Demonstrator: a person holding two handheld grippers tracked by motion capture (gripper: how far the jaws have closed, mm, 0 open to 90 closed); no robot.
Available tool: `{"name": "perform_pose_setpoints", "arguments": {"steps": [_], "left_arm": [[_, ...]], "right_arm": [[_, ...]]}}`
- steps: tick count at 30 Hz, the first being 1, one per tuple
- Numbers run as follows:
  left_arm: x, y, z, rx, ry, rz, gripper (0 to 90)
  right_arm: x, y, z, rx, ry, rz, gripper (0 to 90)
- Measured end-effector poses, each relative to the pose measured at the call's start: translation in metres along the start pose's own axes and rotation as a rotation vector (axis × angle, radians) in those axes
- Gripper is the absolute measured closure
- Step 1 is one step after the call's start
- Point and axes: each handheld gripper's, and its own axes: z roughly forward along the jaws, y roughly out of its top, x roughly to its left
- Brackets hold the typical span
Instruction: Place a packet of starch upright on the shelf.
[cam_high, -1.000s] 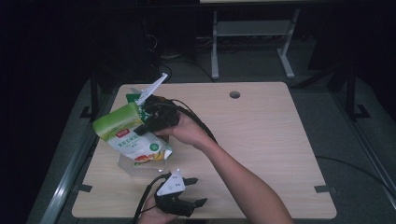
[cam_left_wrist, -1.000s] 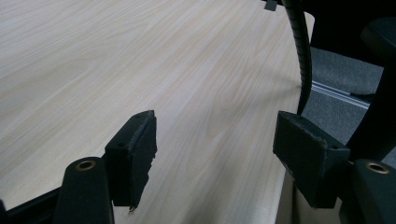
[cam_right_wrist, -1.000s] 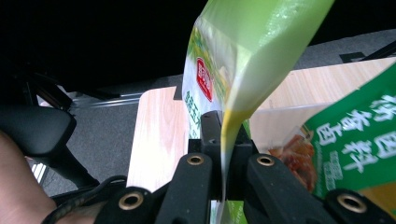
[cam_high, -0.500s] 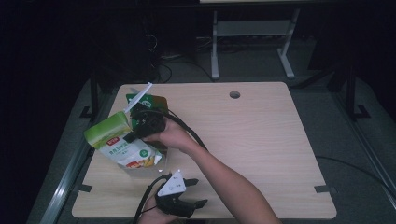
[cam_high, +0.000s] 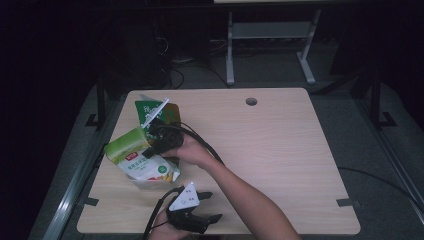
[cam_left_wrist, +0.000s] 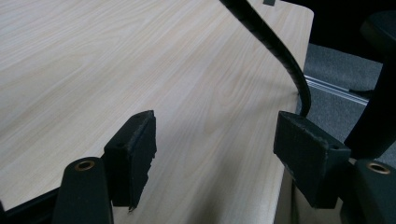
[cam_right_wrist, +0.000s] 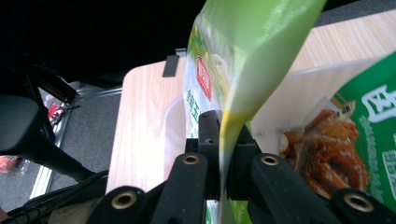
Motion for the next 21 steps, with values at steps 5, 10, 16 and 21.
{"name": "perform_pose_setpoints", "arguments": {"steps": [5,10,16,21], "left_arm": [[0.000,0.000,0.000,-0.001,0.000,0.000,29.6],[0.001,0.000,-0.001,0.001,0.001,0.007,29.6],[0.001,0.000,0.000,0.001,0.003,0.009,29.6],[0.001,0.000,-0.001,0.002,0.006,0.006,29.7]], "right_arm": [[0.001,-0.003,-0.002,0.008,-0.016,-0.011,85.6],[0.001,-0.007,-0.002,0.012,-0.021,-0.009,87.0],[-0.002,-0.014,-0.003,0.005,-0.010,0.008,87.4],[-0.003,-0.021,-0.004,0.005,-0.005,0.019,87.6]]}}
